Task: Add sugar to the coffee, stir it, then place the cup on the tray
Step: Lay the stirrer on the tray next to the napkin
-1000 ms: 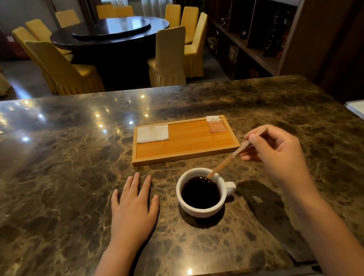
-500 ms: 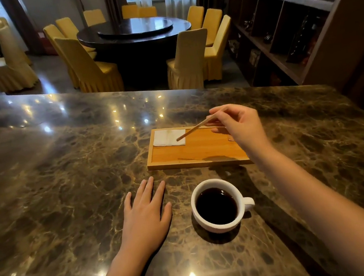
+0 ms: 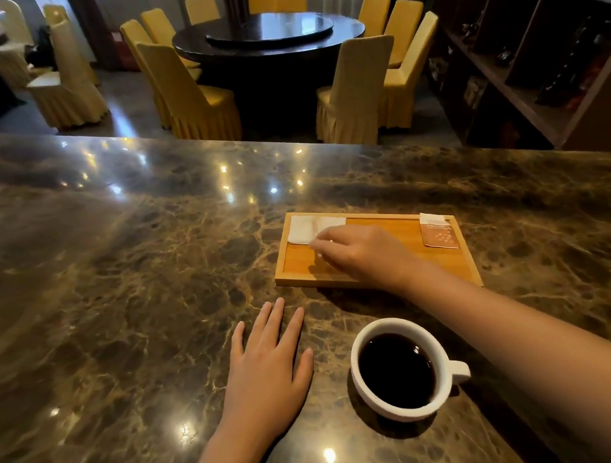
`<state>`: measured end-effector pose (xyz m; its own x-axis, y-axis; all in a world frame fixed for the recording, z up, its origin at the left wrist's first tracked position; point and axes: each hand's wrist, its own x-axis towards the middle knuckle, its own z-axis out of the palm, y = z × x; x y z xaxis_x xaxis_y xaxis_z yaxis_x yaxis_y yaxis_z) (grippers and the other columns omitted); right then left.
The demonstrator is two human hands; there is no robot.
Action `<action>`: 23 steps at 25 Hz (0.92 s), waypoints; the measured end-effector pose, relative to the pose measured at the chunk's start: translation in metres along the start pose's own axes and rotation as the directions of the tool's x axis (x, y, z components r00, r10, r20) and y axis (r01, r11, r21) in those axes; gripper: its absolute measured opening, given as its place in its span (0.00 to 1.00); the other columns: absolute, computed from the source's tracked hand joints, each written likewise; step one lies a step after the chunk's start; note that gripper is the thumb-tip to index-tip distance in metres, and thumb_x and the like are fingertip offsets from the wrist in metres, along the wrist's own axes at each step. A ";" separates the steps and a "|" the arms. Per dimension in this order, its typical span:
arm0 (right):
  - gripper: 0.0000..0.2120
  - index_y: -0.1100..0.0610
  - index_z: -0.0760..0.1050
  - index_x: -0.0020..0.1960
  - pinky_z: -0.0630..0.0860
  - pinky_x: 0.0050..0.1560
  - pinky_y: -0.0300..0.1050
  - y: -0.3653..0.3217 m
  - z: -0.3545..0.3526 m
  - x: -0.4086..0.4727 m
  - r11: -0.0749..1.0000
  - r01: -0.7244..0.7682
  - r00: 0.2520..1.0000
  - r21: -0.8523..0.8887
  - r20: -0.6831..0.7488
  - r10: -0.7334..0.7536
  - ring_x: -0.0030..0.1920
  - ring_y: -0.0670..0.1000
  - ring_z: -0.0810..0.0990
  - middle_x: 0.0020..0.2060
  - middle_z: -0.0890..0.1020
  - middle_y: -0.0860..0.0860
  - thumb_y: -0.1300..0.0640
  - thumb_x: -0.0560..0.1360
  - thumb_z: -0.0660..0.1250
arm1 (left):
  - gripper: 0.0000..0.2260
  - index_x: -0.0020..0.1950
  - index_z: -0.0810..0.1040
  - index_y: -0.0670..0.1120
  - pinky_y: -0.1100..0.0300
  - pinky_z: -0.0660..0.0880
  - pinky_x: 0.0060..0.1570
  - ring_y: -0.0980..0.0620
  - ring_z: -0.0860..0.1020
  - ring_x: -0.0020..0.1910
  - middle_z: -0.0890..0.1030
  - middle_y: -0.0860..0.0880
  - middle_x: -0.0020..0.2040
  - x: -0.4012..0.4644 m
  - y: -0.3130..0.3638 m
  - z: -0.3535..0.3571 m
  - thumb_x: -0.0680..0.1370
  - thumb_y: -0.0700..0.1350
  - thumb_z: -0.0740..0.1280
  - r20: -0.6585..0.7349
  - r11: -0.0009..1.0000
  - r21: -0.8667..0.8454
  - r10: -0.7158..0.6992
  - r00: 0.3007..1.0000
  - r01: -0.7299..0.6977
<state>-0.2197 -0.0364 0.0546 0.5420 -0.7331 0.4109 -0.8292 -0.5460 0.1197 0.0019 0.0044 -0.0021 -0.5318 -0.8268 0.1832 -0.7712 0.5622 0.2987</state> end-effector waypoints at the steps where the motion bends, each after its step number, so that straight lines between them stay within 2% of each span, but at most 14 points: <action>1: 0.13 0.64 0.76 0.56 0.82 0.32 0.50 -0.001 0.003 -0.001 1.000 0.019 1.000 -0.003 0.025 -0.019 0.42 0.59 0.83 0.47 0.83 0.63 0.62 0.73 0.67 | 0.26 0.72 0.54 0.55 0.50 0.39 0.67 0.55 0.44 0.71 0.54 0.49 0.74 0.000 0.000 0.001 0.74 0.59 0.44 -0.003 1.000 -0.002 0.001 1.000 -0.001; 5: 0.11 0.64 0.77 0.53 0.82 0.31 0.50 -0.002 0.008 -0.001 0.999 0.042 0.995 0.008 0.093 -0.042 0.42 0.59 0.83 0.46 0.83 0.63 0.62 0.71 0.70 | 0.26 0.72 0.55 0.55 0.49 0.41 0.67 0.54 0.46 0.71 0.55 0.49 0.74 0.001 0.000 0.002 0.74 0.59 0.45 -0.012 1.000 0.006 0.003 1.000 -0.003; 7: 0.11 0.64 0.77 0.52 0.81 0.32 0.50 -0.002 0.010 0.000 0.999 0.037 0.992 0.016 0.120 -0.039 0.43 0.58 0.82 0.46 0.83 0.62 0.58 0.74 0.65 | 0.26 0.72 0.56 0.54 0.48 0.42 0.67 0.54 0.47 0.71 0.56 0.49 0.74 0.001 -0.001 0.002 0.75 0.59 0.46 -0.022 1.000 0.011 0.007 1.000 -0.007; 10: 0.15 0.62 0.77 0.53 0.81 0.35 0.50 -0.002 0.013 0.001 0.999 0.018 0.978 0.034 0.205 -0.025 0.45 0.56 0.81 0.48 0.82 0.60 0.52 0.76 0.59 | 0.26 0.72 0.57 0.54 0.49 0.41 0.67 0.54 0.47 0.71 0.56 0.48 0.74 0.001 -0.001 0.001 0.75 0.58 0.46 -0.028 1.000 0.011 0.011 1.000 -0.011; 15: 0.18 0.59 0.75 0.57 0.80 0.45 0.49 -0.004 0.015 -0.003 0.999 -0.011 0.970 0.033 0.244 0.003 0.51 0.56 0.79 0.53 0.81 0.58 0.48 0.75 0.64 | 0.25 0.72 0.57 0.54 0.48 0.42 0.67 0.54 0.47 0.71 0.56 0.48 0.74 0.001 -0.001 0.003 0.75 0.58 0.47 -0.031 1.000 0.016 0.015 0.999 -0.015; 18: 0.17 0.59 0.75 0.57 0.80 0.45 0.51 -0.005 0.008 -0.004 1.000 -0.022 0.973 0.022 0.228 0.017 0.50 0.57 0.80 0.52 0.81 0.58 0.49 0.74 0.65 | 0.25 0.72 0.56 0.54 0.48 0.42 0.67 0.54 0.46 0.71 0.56 0.48 0.74 0.000 -0.001 0.004 0.75 0.58 0.47 -0.026 1.000 0.013 0.018 0.999 -0.018; 20: 0.16 0.59 0.76 0.57 0.80 0.45 0.51 -0.004 -0.004 -0.009 0.997 -0.083 0.978 0.009 0.193 0.079 0.50 0.57 0.80 0.52 0.82 0.59 0.50 0.74 0.66 | 0.26 0.72 0.55 0.55 0.49 0.41 0.68 0.55 0.45 0.71 0.55 0.49 0.74 0.000 -0.001 0.005 0.75 0.59 0.45 -0.016 1.000 0.004 0.020 1.000 -0.020; 23: 0.16 0.57 0.76 0.58 0.77 0.45 0.48 -0.011 -0.034 -0.027 0.962 -0.271 0.955 0.035 0.131 0.264 0.52 0.56 0.80 0.55 0.81 0.57 0.51 0.74 0.66 | 0.26 0.72 0.55 0.55 0.48 0.42 0.68 0.56 0.44 0.70 0.55 0.48 0.74 0.001 -0.001 0.004 0.74 0.59 0.44 -0.014 1.000 0.002 0.025 1.000 -0.025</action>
<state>-0.2303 0.0030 0.0727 0.3167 -0.8980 0.3054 -0.9397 -0.3410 -0.0281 0.0007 0.0030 -0.0061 -0.5460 -0.8126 0.2037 -0.7582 0.5827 0.2925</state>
